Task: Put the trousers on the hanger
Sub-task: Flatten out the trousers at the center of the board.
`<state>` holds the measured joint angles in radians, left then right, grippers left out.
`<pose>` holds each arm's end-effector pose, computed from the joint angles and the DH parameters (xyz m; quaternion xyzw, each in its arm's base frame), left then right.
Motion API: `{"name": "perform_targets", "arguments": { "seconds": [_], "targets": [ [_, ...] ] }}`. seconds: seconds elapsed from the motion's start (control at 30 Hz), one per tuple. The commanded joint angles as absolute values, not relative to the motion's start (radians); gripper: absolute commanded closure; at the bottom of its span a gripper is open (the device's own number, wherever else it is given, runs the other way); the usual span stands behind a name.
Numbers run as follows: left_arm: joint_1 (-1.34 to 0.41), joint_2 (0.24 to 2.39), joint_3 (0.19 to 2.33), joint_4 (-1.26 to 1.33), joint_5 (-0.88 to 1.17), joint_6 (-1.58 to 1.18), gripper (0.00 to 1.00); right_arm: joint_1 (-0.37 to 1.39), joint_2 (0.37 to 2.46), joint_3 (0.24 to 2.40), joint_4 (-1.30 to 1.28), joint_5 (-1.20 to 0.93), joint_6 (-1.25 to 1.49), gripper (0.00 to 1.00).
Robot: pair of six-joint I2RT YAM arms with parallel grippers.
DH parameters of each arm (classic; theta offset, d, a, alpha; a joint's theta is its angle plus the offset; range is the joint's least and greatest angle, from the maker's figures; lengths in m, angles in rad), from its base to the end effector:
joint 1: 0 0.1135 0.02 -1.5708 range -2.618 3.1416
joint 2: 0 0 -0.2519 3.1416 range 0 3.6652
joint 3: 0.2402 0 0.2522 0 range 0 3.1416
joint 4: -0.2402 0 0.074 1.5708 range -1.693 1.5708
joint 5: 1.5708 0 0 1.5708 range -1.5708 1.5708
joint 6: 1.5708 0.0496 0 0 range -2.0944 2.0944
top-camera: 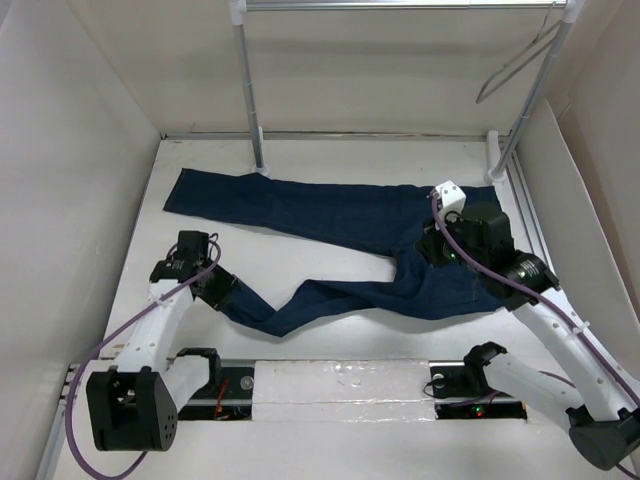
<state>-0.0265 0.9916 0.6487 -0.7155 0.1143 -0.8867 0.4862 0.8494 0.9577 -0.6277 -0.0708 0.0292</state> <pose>0.1932 -0.0108 0.1910 -0.3895 0.8839 -0.1611 0.2027 0.1733 0.0956 0.3275 -0.2131 0.8379 0.1574 0.4771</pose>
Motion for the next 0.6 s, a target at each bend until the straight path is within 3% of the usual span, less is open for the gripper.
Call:
{"name": "perform_targets", "arguments": {
  "seconds": [0.0, 0.2, 0.33, 0.43, 0.57],
  "targets": [
    [-0.031, 0.973, 0.626, -0.729, 0.127, -0.919, 0.67, 0.494, 0.870, 1.019, -0.594, -0.115, 0.012, 0.79],
    [-0.069, 1.038, 0.644, -0.715, 0.126, -0.920, 0.67, 0.494, 0.871, 1.023, -0.589, -0.066, -0.021, 0.68],
    [-0.300, 1.170, 0.698, -0.622, 0.088, -1.038, 0.67, 0.494, 0.893, 0.977, -0.620, -0.018, -0.003, 0.62],
    [-0.328, 1.251, 0.739, -0.575, 0.071, -1.063, 0.66, 0.453, 0.884, 0.910, -0.632, 0.050, 0.057, 0.60],
    [-0.308, 1.316, 0.736, -0.545, 0.058, -1.023, 0.64, 0.333, 0.857, 0.867, -0.623, 0.075, 0.083, 0.43]
  ]
}}
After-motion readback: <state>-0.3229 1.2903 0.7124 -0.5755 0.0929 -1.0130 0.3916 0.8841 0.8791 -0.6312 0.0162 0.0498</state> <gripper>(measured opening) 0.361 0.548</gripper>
